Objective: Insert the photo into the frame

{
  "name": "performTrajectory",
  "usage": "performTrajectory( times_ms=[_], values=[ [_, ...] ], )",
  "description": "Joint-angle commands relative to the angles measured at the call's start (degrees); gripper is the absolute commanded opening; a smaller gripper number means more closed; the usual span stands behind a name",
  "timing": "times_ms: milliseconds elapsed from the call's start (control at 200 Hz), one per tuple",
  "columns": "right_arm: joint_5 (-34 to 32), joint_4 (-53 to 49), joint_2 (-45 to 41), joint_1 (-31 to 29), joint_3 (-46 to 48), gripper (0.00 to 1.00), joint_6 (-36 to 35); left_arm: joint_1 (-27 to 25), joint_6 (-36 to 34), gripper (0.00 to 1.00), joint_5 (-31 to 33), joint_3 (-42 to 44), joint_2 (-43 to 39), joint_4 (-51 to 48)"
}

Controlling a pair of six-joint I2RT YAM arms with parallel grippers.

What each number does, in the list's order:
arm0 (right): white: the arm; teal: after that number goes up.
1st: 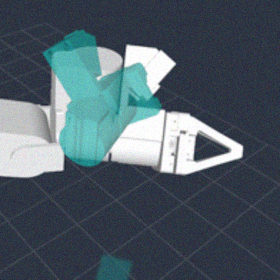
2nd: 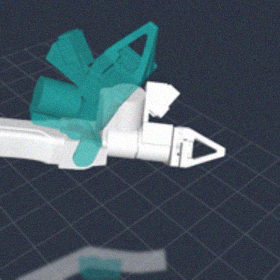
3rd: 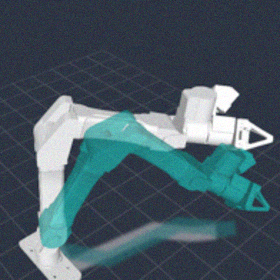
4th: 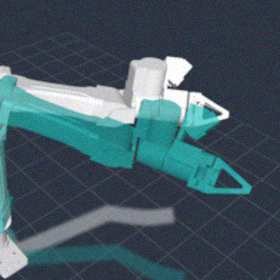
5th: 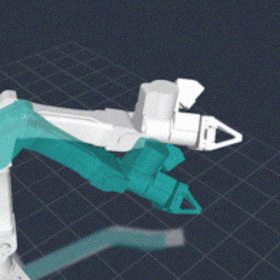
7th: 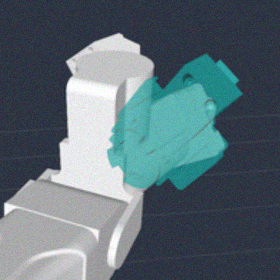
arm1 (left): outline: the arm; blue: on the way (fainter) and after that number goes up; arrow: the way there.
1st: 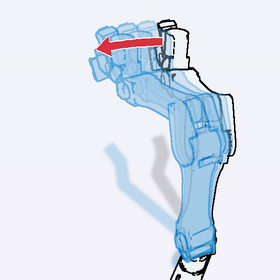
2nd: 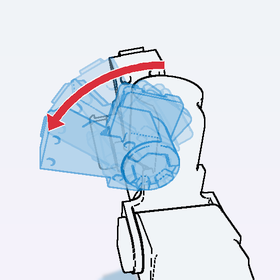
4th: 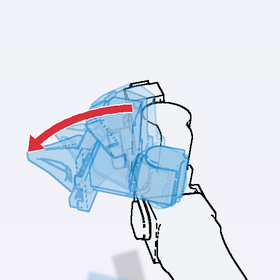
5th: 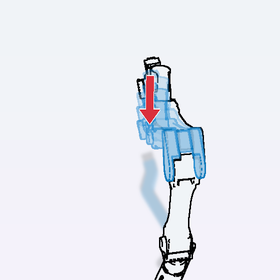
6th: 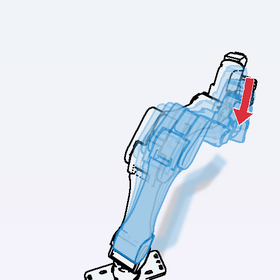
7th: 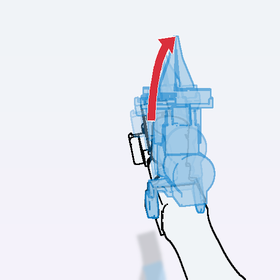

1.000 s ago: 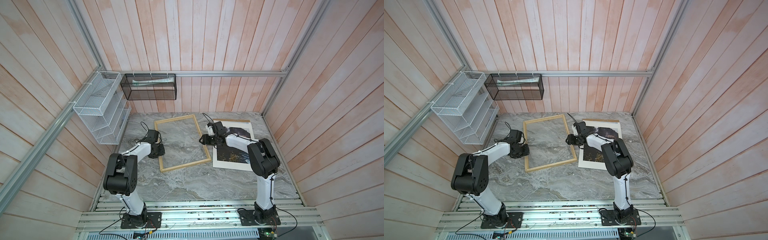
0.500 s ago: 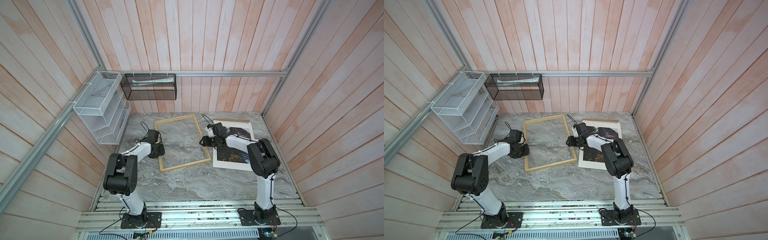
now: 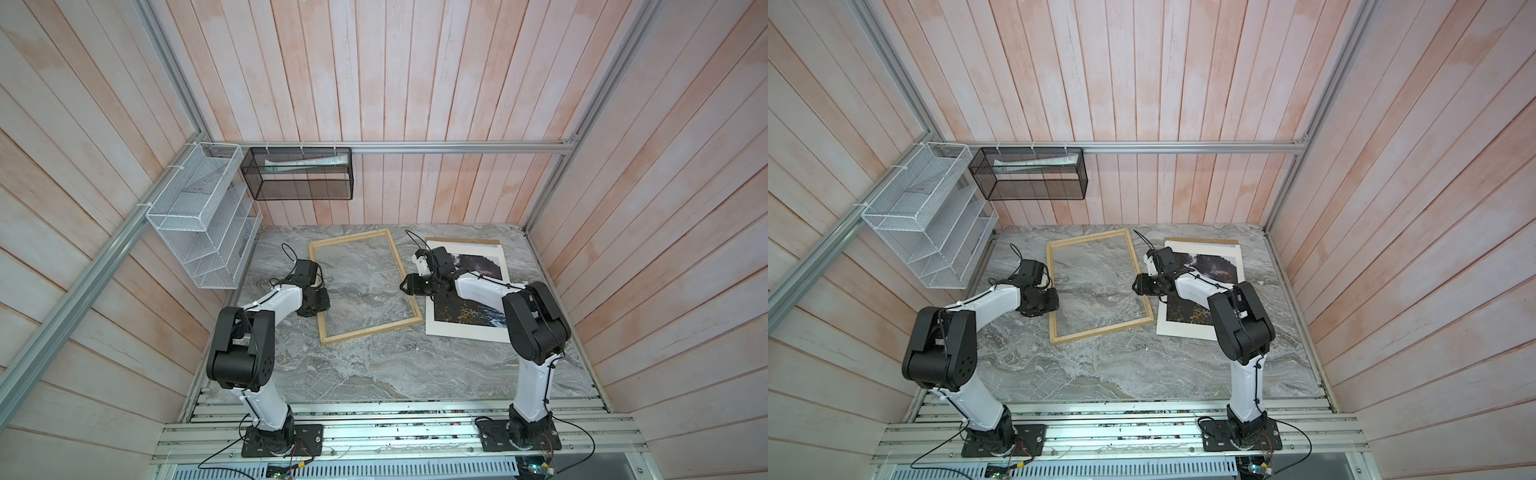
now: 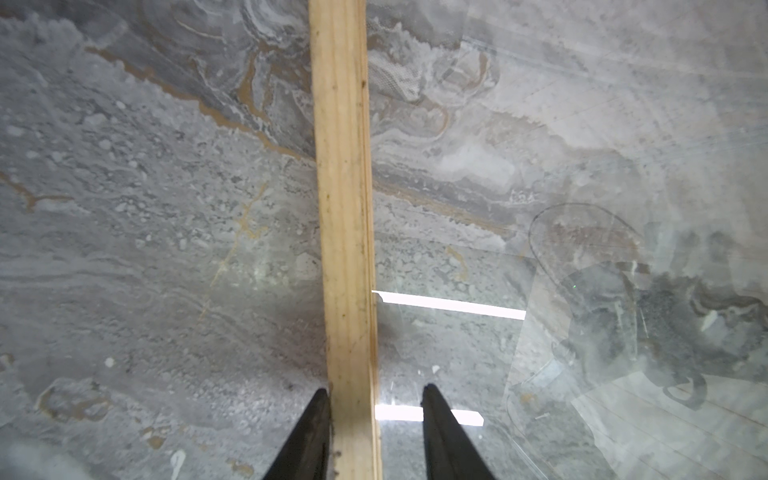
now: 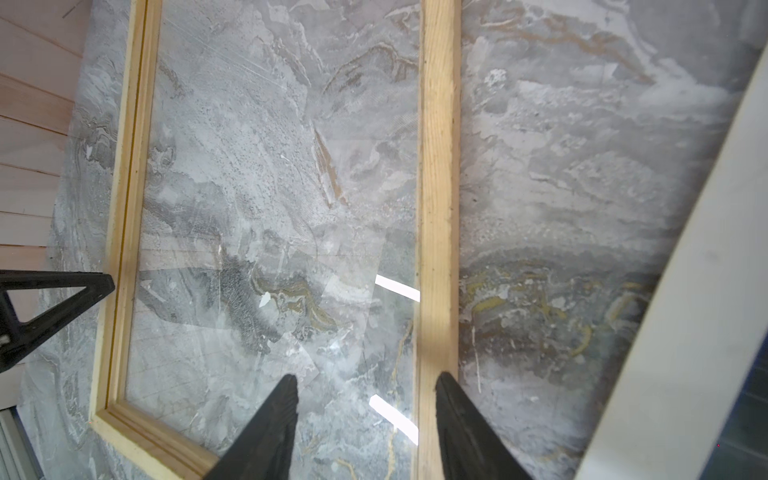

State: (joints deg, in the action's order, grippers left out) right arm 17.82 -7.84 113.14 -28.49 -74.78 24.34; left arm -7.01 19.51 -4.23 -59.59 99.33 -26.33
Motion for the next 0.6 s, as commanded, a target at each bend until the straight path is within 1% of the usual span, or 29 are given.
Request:
performTrajectory(
  times_ms=[0,395,595],
  values=[
    [-0.6,-1.4,-1.0,-0.6,0.7,0.55,-0.4,-0.5,0.2,0.39,-0.9,1.0,0.0,1.4],
    [1.7,-0.6,-0.5,-1.0,3.3,0.54,0.9,-0.6,0.4,0.39,-1.2,2.1,-0.8,2.1],
    [6.1,2.0,-0.3,-1.0,5.4,0.54,2.5,-0.6,0.3,0.39,-1.4,2.1,-0.7,2.2]
  ],
)
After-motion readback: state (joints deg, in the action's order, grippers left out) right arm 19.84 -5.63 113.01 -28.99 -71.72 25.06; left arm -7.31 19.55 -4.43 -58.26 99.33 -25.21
